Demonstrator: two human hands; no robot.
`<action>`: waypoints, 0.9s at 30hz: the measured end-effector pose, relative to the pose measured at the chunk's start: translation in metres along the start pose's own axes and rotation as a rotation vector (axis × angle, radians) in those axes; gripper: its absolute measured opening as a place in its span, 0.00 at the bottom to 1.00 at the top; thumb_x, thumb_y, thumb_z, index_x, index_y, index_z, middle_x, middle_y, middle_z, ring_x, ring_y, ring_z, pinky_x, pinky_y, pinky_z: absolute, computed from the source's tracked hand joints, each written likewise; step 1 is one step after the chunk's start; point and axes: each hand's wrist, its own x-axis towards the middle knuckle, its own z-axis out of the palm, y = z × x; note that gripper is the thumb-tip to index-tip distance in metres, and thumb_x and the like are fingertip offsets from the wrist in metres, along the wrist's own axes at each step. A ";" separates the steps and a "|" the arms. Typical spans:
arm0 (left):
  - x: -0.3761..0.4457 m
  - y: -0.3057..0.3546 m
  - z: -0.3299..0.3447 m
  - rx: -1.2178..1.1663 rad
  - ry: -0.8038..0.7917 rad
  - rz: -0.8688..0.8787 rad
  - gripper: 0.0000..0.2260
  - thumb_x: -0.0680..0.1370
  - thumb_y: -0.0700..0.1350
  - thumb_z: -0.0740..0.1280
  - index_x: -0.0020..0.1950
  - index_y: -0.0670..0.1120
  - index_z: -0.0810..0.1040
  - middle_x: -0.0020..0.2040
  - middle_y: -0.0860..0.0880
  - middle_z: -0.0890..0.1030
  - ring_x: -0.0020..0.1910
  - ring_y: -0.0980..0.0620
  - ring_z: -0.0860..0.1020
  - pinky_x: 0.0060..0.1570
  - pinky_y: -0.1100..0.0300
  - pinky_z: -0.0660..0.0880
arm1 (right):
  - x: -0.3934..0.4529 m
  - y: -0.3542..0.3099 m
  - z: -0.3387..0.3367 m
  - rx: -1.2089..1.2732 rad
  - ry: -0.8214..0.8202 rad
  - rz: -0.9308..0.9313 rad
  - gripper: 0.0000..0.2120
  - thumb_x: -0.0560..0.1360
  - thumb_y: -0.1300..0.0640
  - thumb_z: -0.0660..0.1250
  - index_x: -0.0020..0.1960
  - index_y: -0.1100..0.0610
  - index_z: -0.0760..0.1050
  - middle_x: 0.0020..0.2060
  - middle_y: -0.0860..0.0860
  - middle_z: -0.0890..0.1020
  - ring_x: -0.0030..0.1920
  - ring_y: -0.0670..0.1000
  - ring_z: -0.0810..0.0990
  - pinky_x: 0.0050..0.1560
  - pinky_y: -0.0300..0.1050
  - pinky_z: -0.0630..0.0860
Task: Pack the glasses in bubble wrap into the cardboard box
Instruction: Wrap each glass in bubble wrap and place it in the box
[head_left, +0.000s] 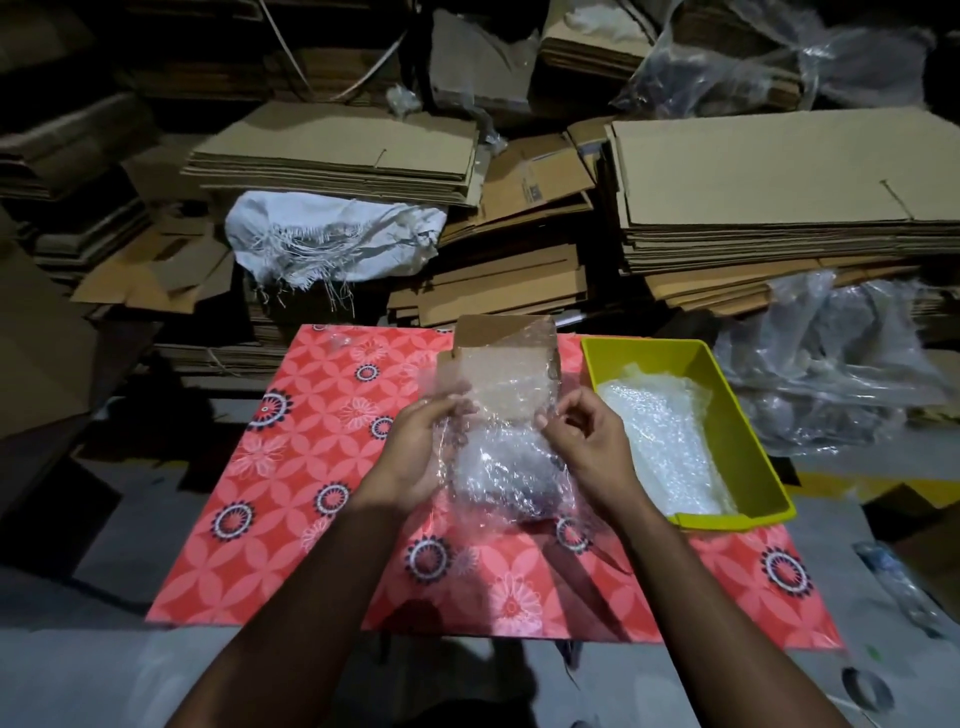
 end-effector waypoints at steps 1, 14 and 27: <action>0.000 0.000 0.000 -0.029 0.047 -0.004 0.09 0.82 0.41 0.63 0.56 0.43 0.83 0.52 0.43 0.82 0.48 0.50 0.78 0.50 0.54 0.74 | -0.003 0.002 -0.002 -0.002 -0.021 0.006 0.10 0.77 0.64 0.71 0.43 0.56 0.71 0.34 0.42 0.76 0.33 0.44 0.71 0.34 0.37 0.70; -0.011 0.025 0.008 0.284 -0.028 0.090 0.13 0.77 0.43 0.70 0.61 0.53 0.76 0.47 0.47 0.86 0.41 0.52 0.83 0.40 0.57 0.79 | 0.011 -0.009 -0.005 0.040 -0.127 0.226 0.10 0.79 0.62 0.69 0.58 0.63 0.81 0.41 0.53 0.84 0.38 0.48 0.80 0.44 0.42 0.75; -0.015 0.041 0.000 0.459 -0.060 0.318 0.11 0.73 0.27 0.70 0.39 0.41 0.85 0.49 0.50 0.86 0.54 0.52 0.83 0.54 0.56 0.81 | 0.027 -0.023 -0.027 0.140 -0.187 0.177 0.15 0.72 0.73 0.69 0.34 0.56 0.83 0.34 0.52 0.84 0.34 0.48 0.82 0.36 0.44 0.80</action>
